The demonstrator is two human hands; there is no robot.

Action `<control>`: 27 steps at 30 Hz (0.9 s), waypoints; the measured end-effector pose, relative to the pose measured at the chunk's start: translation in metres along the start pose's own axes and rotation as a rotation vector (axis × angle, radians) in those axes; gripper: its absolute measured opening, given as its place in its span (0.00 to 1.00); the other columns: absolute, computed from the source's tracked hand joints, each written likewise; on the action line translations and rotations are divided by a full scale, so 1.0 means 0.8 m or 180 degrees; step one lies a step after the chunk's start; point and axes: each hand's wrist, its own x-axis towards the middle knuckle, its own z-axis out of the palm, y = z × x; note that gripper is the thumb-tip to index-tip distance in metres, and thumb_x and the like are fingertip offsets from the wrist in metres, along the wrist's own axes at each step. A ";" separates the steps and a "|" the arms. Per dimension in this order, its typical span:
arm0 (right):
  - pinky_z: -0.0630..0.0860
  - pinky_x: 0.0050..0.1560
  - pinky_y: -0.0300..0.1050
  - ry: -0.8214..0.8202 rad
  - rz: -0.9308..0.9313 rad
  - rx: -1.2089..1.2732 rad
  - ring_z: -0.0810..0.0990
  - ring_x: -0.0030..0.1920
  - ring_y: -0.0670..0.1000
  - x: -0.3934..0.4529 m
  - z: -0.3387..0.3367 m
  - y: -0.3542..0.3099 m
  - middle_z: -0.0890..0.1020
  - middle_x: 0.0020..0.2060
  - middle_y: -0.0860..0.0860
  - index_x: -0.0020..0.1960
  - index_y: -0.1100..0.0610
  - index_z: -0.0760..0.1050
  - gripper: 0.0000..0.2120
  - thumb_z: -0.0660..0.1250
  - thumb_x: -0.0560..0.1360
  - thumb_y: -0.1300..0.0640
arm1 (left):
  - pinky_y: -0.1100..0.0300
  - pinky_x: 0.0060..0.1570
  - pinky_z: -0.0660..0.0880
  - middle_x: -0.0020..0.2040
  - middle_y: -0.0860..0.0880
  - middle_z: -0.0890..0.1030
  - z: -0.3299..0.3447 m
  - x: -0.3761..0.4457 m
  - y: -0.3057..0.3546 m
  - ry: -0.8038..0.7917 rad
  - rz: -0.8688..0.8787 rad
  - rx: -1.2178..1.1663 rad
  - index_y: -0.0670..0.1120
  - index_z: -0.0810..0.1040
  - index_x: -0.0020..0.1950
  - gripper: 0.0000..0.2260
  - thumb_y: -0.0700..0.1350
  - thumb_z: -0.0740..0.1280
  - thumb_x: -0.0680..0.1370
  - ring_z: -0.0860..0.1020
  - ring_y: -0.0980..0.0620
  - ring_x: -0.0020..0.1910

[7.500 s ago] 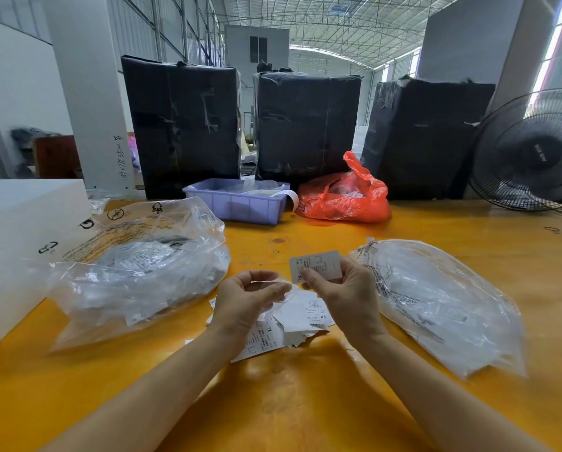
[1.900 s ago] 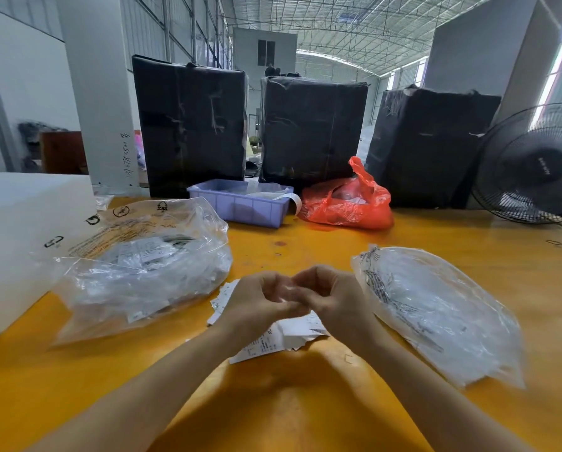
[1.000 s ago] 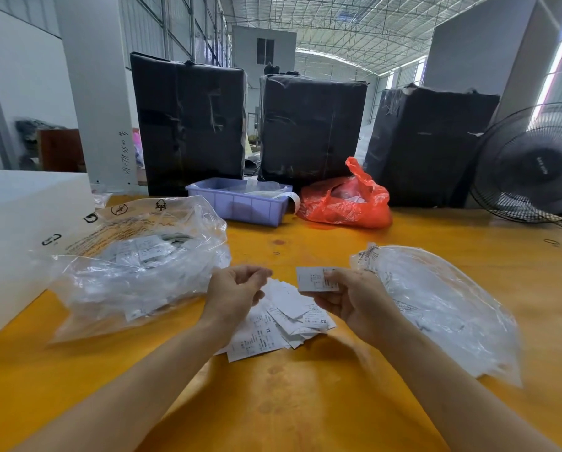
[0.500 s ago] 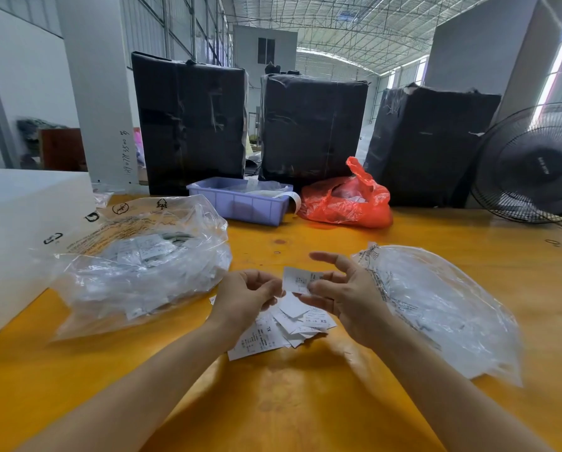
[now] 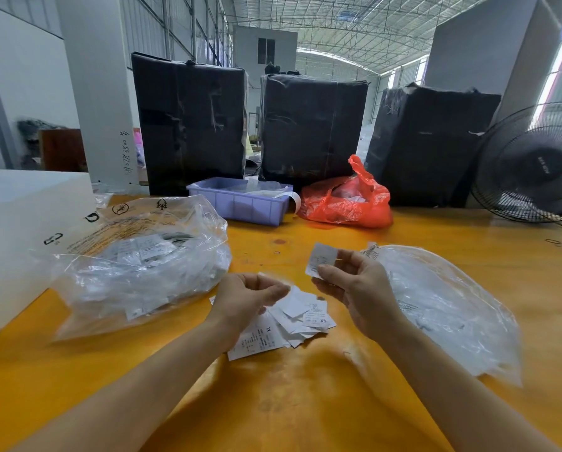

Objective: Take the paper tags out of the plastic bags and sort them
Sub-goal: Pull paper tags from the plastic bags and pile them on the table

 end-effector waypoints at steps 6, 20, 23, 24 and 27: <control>0.76 0.38 0.39 -0.0205 -0.0293 -0.0801 0.82 0.40 0.53 -0.009 0.011 0.004 0.84 0.42 0.60 0.44 0.62 0.78 0.02 0.70 0.72 0.66 | 0.72 0.28 0.71 0.28 0.53 0.81 0.005 -0.004 0.004 -0.0193 0.0149 0.0080 0.46 0.82 0.32 0.06 0.38 0.76 0.67 0.76 0.63 0.27; 0.80 0.42 0.43 -0.0082 -0.0809 -0.1153 0.84 0.38 0.51 -0.008 0.013 0.013 0.85 0.38 0.55 0.44 0.62 0.76 0.03 0.69 0.74 0.63 | 0.63 0.38 0.71 0.30 0.51 0.83 0.011 -0.007 0.008 -0.0452 -0.0083 -0.0076 0.48 0.84 0.30 0.08 0.37 0.76 0.67 0.77 0.60 0.29; 0.80 0.45 0.48 -0.0102 -0.0865 -0.1245 0.84 0.40 0.53 -0.009 0.013 0.014 0.85 0.38 0.55 0.45 0.63 0.76 0.03 0.69 0.74 0.63 | 0.61 0.41 0.72 0.31 0.49 0.82 0.010 -0.006 0.009 -0.0509 -0.0186 -0.0254 0.47 0.85 0.31 0.08 0.36 0.75 0.67 0.76 0.54 0.34; 0.80 0.44 0.49 -0.0106 -0.0871 -0.1264 0.84 0.40 0.54 -0.009 0.013 0.014 0.85 0.38 0.55 0.45 0.62 0.76 0.03 0.69 0.74 0.63 | 0.61 0.40 0.72 0.32 0.48 0.82 0.010 -0.006 0.009 -0.0520 -0.0222 -0.0337 0.46 0.85 0.31 0.07 0.35 0.75 0.67 0.76 0.53 0.34; 0.79 0.41 0.46 -0.0132 -0.0901 -0.1406 0.84 0.40 0.53 -0.009 0.013 0.014 0.85 0.38 0.55 0.44 0.64 0.76 0.03 0.70 0.73 0.64 | 0.66 0.32 0.72 0.31 0.47 0.81 0.008 -0.004 0.008 -0.0556 -0.0338 -0.0652 0.40 0.84 0.37 0.04 0.32 0.73 0.68 0.76 0.55 0.30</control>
